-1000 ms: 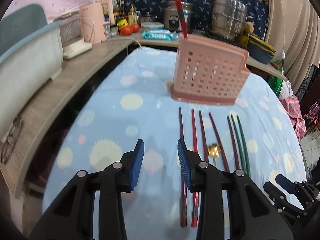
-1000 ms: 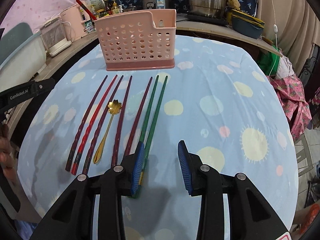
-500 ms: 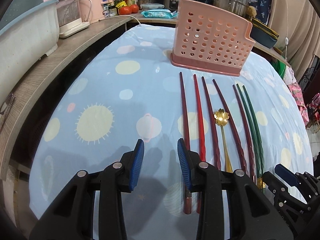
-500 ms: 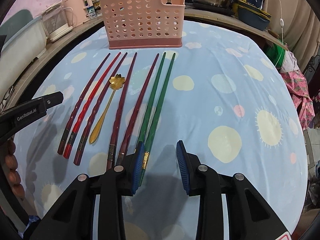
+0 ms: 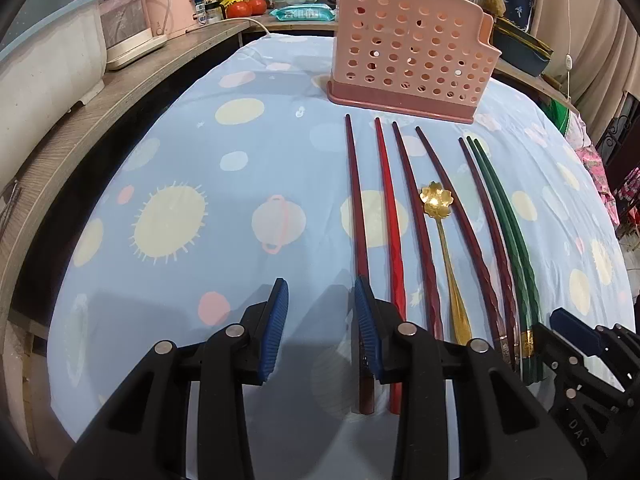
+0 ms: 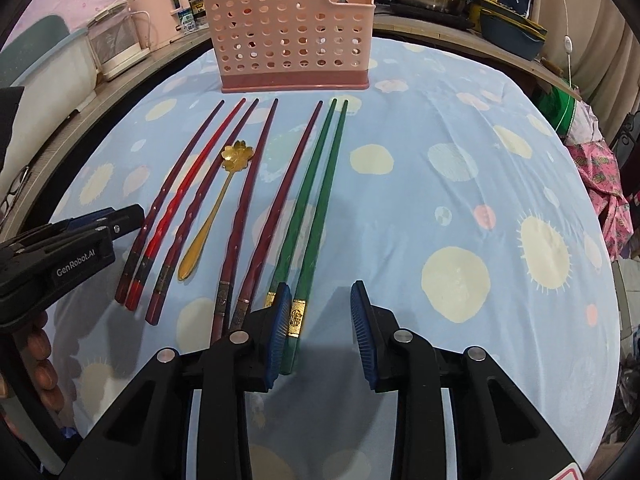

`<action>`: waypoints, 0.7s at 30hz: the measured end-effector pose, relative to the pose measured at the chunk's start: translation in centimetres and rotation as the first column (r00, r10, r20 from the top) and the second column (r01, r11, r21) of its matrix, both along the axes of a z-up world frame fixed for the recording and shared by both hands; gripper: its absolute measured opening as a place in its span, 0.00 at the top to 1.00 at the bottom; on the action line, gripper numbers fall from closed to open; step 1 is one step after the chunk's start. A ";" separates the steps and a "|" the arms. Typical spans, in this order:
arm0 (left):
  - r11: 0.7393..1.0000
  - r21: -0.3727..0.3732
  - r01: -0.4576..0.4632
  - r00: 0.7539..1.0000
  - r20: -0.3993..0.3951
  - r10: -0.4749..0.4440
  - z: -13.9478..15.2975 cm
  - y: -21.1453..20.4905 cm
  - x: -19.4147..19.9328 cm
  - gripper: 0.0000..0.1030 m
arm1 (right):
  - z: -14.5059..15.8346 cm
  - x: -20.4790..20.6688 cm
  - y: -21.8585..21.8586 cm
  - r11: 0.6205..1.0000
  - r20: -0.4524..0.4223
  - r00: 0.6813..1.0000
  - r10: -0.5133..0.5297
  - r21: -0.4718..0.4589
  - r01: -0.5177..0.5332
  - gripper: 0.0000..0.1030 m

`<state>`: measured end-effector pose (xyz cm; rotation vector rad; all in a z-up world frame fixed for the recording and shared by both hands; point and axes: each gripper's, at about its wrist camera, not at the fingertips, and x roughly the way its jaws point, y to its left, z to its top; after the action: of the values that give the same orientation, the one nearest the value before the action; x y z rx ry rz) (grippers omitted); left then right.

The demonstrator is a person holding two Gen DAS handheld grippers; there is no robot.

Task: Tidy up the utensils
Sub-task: 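Grasp another red chopstick with the left tool while the right tool grasps a green chopstick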

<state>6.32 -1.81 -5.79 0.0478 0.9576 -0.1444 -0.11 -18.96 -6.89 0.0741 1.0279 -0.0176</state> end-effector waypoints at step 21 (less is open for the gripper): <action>0.998 -0.056 0.039 0.998 -0.052 -0.042 -0.5 -0.6 -1.0 0.80 | 0.3 -0.4 -1.7 0.999 0.013 1.000 -0.023 0.028 0.023 0.93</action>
<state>5.29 -2.45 -6.25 0.0129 1.0054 -0.2102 -0.50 -20.63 -6.63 0.1109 1.0139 -0.0238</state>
